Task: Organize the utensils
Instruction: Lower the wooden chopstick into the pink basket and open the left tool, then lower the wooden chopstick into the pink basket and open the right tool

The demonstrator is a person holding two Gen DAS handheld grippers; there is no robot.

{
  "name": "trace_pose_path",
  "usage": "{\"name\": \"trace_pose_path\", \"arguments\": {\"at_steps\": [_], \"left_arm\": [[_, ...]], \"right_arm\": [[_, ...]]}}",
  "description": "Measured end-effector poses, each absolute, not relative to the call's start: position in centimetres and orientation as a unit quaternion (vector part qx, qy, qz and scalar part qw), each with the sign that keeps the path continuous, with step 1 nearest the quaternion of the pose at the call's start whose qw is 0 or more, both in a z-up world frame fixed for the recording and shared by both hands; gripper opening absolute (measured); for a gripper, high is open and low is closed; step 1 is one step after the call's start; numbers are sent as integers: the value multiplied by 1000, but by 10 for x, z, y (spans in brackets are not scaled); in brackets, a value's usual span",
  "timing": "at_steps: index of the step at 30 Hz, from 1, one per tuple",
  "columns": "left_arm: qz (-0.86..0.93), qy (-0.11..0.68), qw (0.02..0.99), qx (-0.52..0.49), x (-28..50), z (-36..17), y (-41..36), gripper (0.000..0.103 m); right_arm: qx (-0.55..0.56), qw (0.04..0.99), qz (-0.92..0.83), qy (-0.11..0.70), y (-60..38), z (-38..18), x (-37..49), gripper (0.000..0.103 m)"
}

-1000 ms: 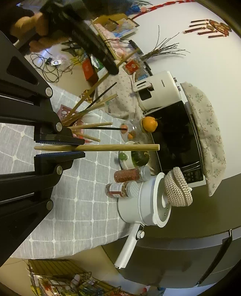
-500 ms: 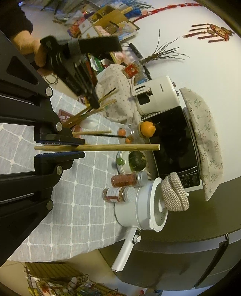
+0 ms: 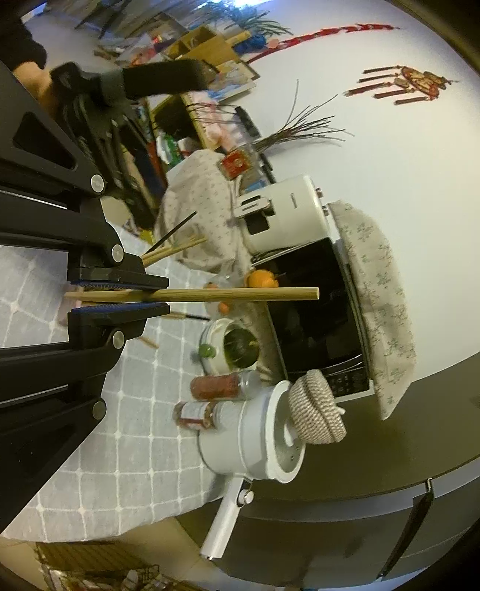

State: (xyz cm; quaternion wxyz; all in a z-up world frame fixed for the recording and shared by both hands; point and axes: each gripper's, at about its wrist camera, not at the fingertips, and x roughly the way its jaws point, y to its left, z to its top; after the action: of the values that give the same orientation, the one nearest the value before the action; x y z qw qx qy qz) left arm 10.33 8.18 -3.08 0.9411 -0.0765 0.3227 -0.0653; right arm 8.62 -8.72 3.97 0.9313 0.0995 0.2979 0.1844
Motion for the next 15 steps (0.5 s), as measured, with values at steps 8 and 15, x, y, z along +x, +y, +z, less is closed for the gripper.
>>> {"name": "trace_pose_path", "arguments": {"at_steps": [8,15], "left_arm": [[-48,361,928,-74,91,-50,108,77],[-42,390,918,-55,86,-64,115,77]], "right_arm": [[102,939,178,276,-64,26,99,7],[92,937,178,287,-47,-2,116,7]]}}
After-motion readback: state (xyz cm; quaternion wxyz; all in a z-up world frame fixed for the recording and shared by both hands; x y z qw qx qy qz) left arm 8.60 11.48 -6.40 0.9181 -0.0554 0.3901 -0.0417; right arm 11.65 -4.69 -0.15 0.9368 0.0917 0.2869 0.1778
